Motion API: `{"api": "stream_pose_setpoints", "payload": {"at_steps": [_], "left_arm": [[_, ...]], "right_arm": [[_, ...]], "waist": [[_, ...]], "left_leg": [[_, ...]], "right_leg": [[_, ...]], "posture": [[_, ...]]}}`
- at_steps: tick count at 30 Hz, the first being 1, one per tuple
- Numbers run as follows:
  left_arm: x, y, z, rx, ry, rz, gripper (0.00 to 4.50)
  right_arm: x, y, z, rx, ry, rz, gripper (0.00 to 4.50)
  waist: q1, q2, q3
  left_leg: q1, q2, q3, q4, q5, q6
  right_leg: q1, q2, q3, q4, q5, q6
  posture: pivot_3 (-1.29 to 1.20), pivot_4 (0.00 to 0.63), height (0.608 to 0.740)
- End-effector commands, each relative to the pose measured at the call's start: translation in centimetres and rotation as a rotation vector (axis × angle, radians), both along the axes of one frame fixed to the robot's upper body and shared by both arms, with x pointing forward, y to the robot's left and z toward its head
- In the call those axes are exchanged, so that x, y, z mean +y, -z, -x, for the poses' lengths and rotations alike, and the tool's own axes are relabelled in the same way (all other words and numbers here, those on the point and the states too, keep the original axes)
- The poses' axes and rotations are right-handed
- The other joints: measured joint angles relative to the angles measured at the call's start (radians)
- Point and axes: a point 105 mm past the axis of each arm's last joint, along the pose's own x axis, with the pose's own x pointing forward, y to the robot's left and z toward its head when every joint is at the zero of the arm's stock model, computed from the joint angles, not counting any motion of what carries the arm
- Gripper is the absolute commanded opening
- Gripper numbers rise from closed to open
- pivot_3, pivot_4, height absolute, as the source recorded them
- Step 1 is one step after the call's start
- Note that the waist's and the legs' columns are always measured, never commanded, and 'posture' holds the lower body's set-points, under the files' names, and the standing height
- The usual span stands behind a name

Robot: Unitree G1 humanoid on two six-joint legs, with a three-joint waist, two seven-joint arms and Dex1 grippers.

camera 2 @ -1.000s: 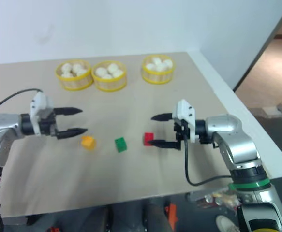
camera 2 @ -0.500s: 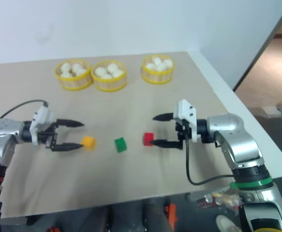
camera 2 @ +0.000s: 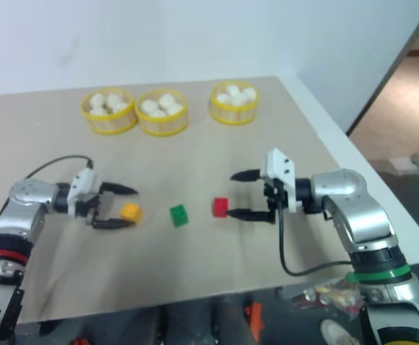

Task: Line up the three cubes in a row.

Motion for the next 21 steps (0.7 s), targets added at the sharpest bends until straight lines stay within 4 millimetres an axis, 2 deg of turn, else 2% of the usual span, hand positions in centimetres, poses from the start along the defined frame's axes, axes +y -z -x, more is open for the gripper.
{"api": "stream_pose_setpoints", "payload": {"at_steps": [1,7,11,17,21], "left_arm": [[-0.3,-0.2,-0.2,-0.037,0.034,-0.014,4.45],[-0.6,0.4,-0.4,-0.025,0.042,-0.013,4.45],[-0.6,0.6,-0.5,-0.025,0.04,-0.008,3.32],[-0.4,0.7,-0.3,-0.025,0.044,-0.013,1.37],[-0.3,0.8,-0.3,-0.038,0.026,-0.021,1.38]], "right_arm": [[0.0,-1.1,0.6,-0.046,-0.011,-0.001,4.5],[-0.2,-1.0,0.8,-0.042,-0.009,0.005,4.5],[-0.3,-0.9,1.0,-0.042,-0.008,0.01,4.5],[-0.3,-0.8,1.0,-0.041,-0.01,0.014,4.5],[-0.2,-0.8,0.9,-0.044,-0.013,0.015,4.5]], "waist": [[0.0,0.0,0.0],[0.0,0.0,0.0],[0.0,0.0,0.0],[0.0,0.0,0.0],[0.0,0.0,0.0]], "left_leg": [[0.0,0.0,0.0,0.0,0.0,0.0],[0.0,0.0,0.0,0.0,0.0,0.0],[0.0,0.0,0.0,0.0,0.0,0.0],[0.0,0.0,0.0,0.0,0.0,0.0],[0.0,0.0,0.0,0.0,0.0,0.0]], "right_leg": [[0.0,0.0,0.0,0.0,0.0,0.0],[0.0,0.0,0.0,0.0,0.0,0.0],[0.0,0.0,0.0,0.0,0.0,0.0],[0.0,0.0,0.0,0.0,0.0,0.0],[0.0,0.0,0.0,0.0,0.0,0.0]], "posture": [[0.0,0.15,0.74],[0.0,0.15,0.74],[0.0,0.15,0.74],[0.0,0.15,0.74],[0.0,0.15,0.74]]}}
